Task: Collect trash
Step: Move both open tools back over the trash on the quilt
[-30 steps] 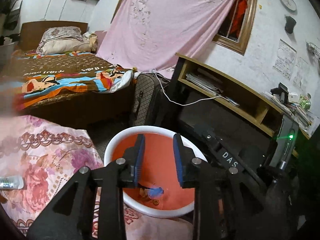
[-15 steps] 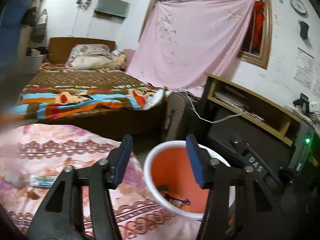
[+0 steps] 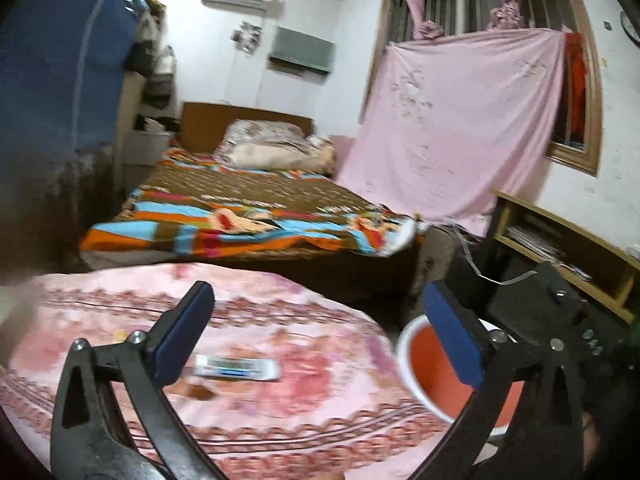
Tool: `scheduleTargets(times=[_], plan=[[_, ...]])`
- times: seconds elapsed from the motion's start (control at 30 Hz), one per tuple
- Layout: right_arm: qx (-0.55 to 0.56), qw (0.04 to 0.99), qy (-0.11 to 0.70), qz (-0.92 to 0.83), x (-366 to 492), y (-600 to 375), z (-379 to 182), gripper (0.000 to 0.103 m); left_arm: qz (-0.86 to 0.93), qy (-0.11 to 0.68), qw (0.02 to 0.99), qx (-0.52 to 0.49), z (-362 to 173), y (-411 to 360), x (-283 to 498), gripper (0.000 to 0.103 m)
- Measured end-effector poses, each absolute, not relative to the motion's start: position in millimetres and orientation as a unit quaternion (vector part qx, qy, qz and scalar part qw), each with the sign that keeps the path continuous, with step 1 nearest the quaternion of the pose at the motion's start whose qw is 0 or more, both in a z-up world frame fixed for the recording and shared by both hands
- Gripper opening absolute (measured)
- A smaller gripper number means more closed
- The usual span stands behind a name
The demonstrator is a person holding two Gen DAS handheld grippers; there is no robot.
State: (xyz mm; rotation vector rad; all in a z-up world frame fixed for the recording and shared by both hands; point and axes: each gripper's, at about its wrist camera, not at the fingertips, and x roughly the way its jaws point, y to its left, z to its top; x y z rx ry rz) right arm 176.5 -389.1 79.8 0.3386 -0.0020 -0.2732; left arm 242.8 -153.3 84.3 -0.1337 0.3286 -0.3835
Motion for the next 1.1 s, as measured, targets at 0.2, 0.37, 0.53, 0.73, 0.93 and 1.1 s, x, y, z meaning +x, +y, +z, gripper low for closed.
scheduleTargets(times=[0.2, 0.37, 0.53, 0.73, 0.93, 1.1], plan=[[0.153, 0.982, -0.017, -0.107, 179, -366, 82, 0.103, -0.129, 0.150, 0.977, -0.086, 81, -112, 242, 0.091], [0.146, 0.986, -0.025, -0.074, 182, -340, 81, 0.103, -0.093, 0.142, 0.982, -0.080, 73, -86, 239, 0.091], [0.110, 0.993, -0.031, -0.031, 186, -309, 83, 0.103, -0.066, 0.125, 0.987, -0.071, 66, -60, 230, 0.091], [0.072, 0.997, -0.024, 0.008, 190, -283, 84, 0.103, -0.045, 0.103, 0.993, -0.040, 61, -40, 215, 0.091], [0.031, 0.998, 0.004, 0.048, 202, -258, 81, 0.103, -0.043, 0.098, 0.993, -0.050, 61, -24, 212, 0.091], [-0.001, 0.995, 0.060, 0.074, 227, -241, 78, 0.103, -0.035, 0.112, 0.993, -0.034, 62, -15, 226, 0.091]])
